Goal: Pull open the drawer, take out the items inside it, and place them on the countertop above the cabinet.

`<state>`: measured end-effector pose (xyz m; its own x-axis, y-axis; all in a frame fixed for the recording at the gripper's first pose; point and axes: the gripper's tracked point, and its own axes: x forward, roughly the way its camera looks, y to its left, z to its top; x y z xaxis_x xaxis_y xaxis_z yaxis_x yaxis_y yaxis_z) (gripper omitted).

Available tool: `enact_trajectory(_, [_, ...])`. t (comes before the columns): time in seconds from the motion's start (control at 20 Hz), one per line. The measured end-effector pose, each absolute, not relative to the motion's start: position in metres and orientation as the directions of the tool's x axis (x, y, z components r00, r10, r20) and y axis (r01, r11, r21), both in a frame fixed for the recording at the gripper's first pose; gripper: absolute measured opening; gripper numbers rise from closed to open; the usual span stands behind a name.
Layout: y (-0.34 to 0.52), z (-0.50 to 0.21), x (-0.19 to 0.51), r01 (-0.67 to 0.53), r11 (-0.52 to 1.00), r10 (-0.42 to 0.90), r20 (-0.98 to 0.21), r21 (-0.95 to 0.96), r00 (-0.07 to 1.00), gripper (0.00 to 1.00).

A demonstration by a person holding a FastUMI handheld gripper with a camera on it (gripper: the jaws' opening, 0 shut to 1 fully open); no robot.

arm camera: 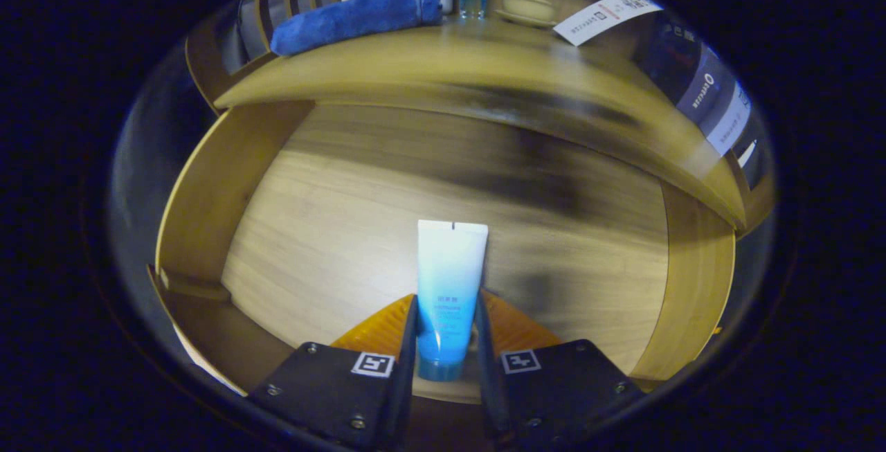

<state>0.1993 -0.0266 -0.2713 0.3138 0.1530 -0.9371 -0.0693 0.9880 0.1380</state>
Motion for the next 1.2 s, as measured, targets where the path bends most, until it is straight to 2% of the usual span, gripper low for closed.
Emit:
enact_trajectory(0.45, [-0.017, -0.176, 0.21, -0.103, 0.955, 0.292, -0.827, 0.278, 0.48, 0.41])
enact_trajectory(0.65, [-0.027, -0.15, 0.242, -0.062, 0.963, 0.251, -0.792, 0.262, 0.557, 0.41])
enact_trajectory(0.8, [-0.044, -0.152, 0.282, -0.013, 0.984, 0.147, -0.782, 0.176, 0.605, 0.41])
enact_trajectory(0.95, [-0.051, -0.168, 0.313, 0.031, 0.993, 0.074, -0.787, 0.117, 0.613, 0.41])
enact_trajectory(1.2, [-0.043, -0.184, 0.347, 0.119, 0.978, 0.063, -0.789, 0.17, 0.611, 0.41])
